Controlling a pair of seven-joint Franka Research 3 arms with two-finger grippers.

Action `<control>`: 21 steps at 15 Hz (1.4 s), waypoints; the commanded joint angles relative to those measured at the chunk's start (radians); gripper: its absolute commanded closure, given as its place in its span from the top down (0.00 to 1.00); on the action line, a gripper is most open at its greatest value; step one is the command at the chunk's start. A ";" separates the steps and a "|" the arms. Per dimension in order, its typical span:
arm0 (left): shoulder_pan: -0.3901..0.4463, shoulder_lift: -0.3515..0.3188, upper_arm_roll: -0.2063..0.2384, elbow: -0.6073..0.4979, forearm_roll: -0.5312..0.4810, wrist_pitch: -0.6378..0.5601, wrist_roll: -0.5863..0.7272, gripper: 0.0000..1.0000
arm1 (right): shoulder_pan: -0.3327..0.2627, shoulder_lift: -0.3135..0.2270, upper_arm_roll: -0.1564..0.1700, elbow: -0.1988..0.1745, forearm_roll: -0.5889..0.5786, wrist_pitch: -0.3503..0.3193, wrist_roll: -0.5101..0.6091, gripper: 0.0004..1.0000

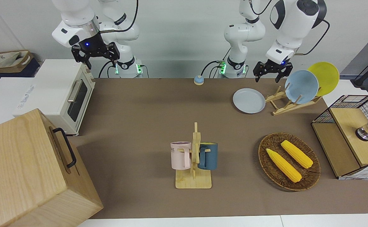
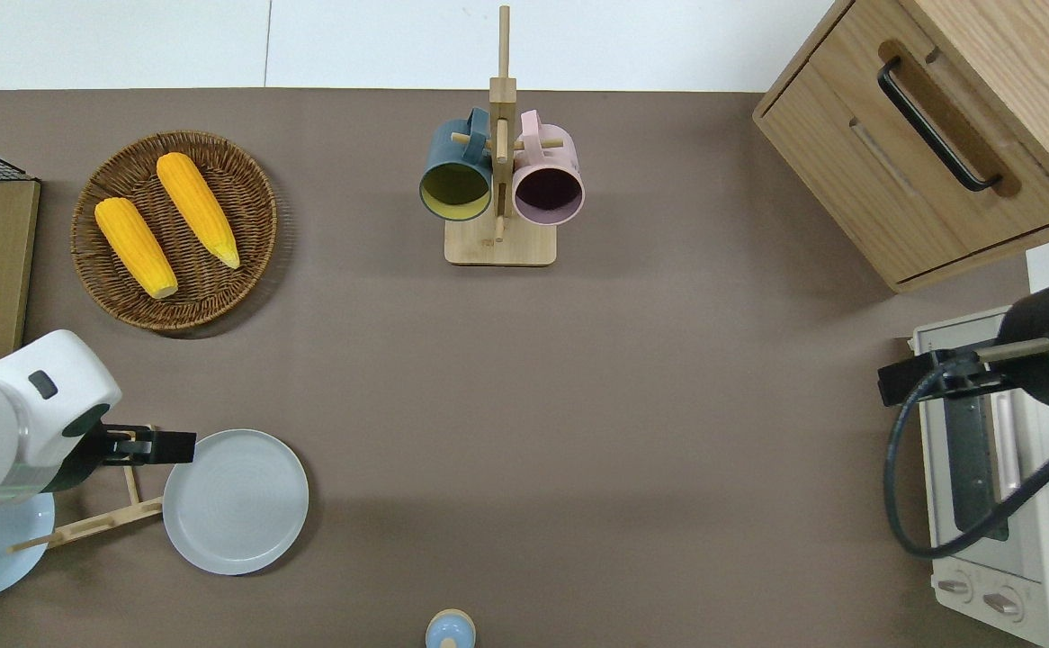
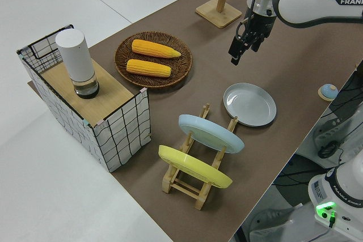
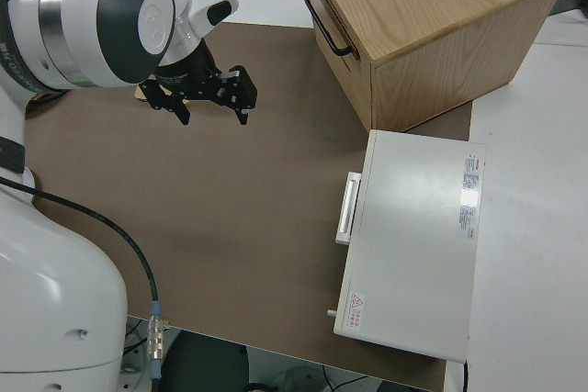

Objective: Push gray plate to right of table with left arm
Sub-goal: 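Lower the left gripper beside the gray plate's edge nearest the basket, then push the gray plate with the left gripper across the table toward the toaster oven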

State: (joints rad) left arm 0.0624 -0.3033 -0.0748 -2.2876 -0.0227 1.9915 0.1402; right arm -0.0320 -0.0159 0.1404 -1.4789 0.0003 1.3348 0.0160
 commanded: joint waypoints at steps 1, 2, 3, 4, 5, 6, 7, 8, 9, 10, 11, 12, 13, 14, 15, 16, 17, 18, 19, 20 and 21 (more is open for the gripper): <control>0.028 -0.022 -0.003 -0.146 0.017 0.185 0.047 0.99 | -0.020 -0.002 0.016 0.009 0.004 -0.016 0.012 0.98; 0.042 -0.010 -0.003 -0.195 0.017 0.269 0.071 0.99 | -0.020 -0.002 0.016 0.009 0.004 -0.016 0.012 0.98; 0.062 0.016 -0.003 -0.228 0.017 0.320 0.099 0.99 | -0.019 -0.002 0.016 0.009 0.004 -0.016 0.012 0.98; 0.069 0.041 -0.003 -0.237 0.017 0.348 0.123 0.99 | -0.019 -0.002 0.016 0.009 0.004 -0.016 0.013 0.98; 0.094 0.068 -0.003 -0.242 0.017 0.377 0.149 0.99 | -0.019 -0.002 0.016 0.009 0.004 -0.016 0.013 0.98; 0.111 0.096 -0.003 -0.257 0.017 0.416 0.189 0.99 | -0.019 -0.002 0.016 0.009 0.004 -0.016 0.012 0.98; 0.129 0.110 -0.003 -0.278 0.017 0.458 0.223 0.99 | -0.019 -0.002 0.016 0.009 0.004 -0.016 0.012 0.98; 0.138 0.118 -0.003 -0.286 0.017 0.472 0.231 0.99 | -0.020 -0.002 0.016 0.009 0.004 -0.016 0.012 0.98; 0.140 0.125 -0.003 -0.291 0.017 0.475 0.234 0.99 | -0.019 -0.002 0.016 0.009 0.004 -0.016 0.012 0.98; 0.139 0.137 -0.003 -0.292 0.017 0.478 0.239 0.98 | -0.019 -0.002 0.016 0.009 0.004 -0.016 0.012 0.98; 0.139 0.150 -0.003 -0.296 0.017 0.487 0.239 0.95 | -0.019 -0.002 0.016 0.009 0.004 -0.016 0.012 0.98; 0.139 0.167 -0.003 -0.308 0.017 0.512 0.239 0.92 | -0.019 -0.002 0.016 0.009 0.004 -0.016 0.012 0.98; 0.139 0.171 -0.003 -0.317 0.018 0.523 0.239 0.91 | -0.019 -0.002 0.016 0.009 0.004 -0.016 0.013 0.98; 0.137 0.174 -0.003 -0.320 0.017 0.526 0.239 0.88 | -0.020 -0.002 0.016 0.009 0.004 -0.016 0.012 0.98; 0.137 0.181 -0.003 -0.322 0.017 0.526 0.239 0.81 | -0.019 -0.002 0.016 0.009 0.004 -0.016 0.012 0.98; 0.137 0.182 -0.003 -0.322 0.017 0.526 0.239 0.71 | -0.019 -0.002 0.016 0.009 0.004 -0.016 0.012 0.98; 0.137 0.184 -0.003 -0.322 0.017 0.526 0.239 0.55 | -0.019 -0.002 0.016 0.009 0.004 -0.016 0.012 0.98; 0.132 0.185 -0.003 -0.320 0.017 0.526 0.239 0.39 | -0.019 -0.002 0.016 0.009 0.004 -0.016 0.012 0.98; 0.135 0.184 -0.003 -0.322 0.017 0.524 0.239 0.04 | -0.019 -0.002 0.016 0.009 0.004 -0.016 0.012 0.98; 0.132 0.184 -0.003 -0.320 0.017 0.524 0.240 0.00 | -0.019 -0.002 0.016 0.009 0.004 -0.016 0.012 0.98; 0.129 0.184 -0.003 -0.320 0.017 0.524 0.240 0.00 | -0.019 -0.002 0.016 0.009 0.004 -0.016 0.012 0.98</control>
State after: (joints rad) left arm 0.1922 -0.1154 -0.0782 -2.5906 -0.0204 2.4882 0.3713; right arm -0.0320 -0.0159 0.1404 -1.4789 0.0003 1.3348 0.0160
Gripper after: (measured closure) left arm 0.590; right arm 0.013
